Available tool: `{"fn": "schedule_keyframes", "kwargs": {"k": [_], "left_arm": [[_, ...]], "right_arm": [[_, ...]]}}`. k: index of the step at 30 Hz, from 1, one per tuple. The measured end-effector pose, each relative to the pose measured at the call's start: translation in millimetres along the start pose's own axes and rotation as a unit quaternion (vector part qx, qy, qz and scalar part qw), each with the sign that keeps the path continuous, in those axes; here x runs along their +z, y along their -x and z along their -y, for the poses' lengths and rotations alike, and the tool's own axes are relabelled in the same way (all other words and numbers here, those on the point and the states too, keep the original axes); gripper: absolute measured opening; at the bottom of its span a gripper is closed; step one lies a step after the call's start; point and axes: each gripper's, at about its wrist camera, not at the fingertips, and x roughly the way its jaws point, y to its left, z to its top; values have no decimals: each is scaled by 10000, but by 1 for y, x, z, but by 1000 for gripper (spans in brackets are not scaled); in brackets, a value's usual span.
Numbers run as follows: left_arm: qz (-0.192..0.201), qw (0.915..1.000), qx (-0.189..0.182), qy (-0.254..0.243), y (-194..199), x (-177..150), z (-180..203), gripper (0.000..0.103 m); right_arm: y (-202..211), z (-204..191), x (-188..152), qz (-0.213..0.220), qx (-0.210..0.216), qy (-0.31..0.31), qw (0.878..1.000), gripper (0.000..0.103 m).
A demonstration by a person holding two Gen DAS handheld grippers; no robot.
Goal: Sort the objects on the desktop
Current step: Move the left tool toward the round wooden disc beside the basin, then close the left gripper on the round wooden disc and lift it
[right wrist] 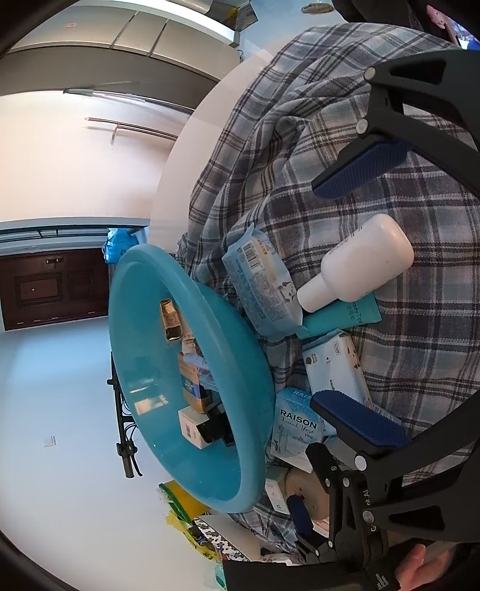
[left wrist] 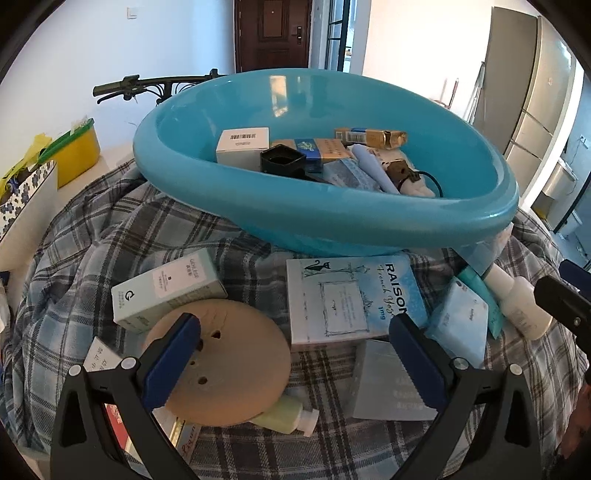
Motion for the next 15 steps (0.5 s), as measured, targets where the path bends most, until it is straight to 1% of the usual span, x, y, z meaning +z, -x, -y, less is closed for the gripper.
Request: {"fn": "schedule_keyframes", "kwargs": {"k": [2,4,5,7,10,11,13,14,15], "left_arm": [[20,10000,-11,-10,0,0,-1,103],[14,10000,-19,1,-1,0,-2,100],[9,10000,10,-2,-1,0,-2,96],[-7,10000,75,22,-1,0,-5,91],[-10,9999,21,130,1,1,-12,84],[-21,9998,-6,186,2,2,-15,83],[-75,9990,-192,399,5,5,-25,83],[-71,9986,-211,482,7,6,-29,83],[-29,9982,-145,581,10,6,-33,84]], "right_arm": [[1,1,-1,6,20,-24,10000,103],[1,2,-2,7,41,-61,10000,103],[1,2,-2,7,52,-74,10000,103],[1,2,-3,6,73,-88,9999,103],[2,1,-4,12,77,-65,9999,103],[3,1,-4,16,76,-57,10000,103],[4,0,-4,21,71,-46,10000,103],[4,0,-4,25,71,-51,10000,103],[4,0,-4,31,70,-65,9999,103]]}}
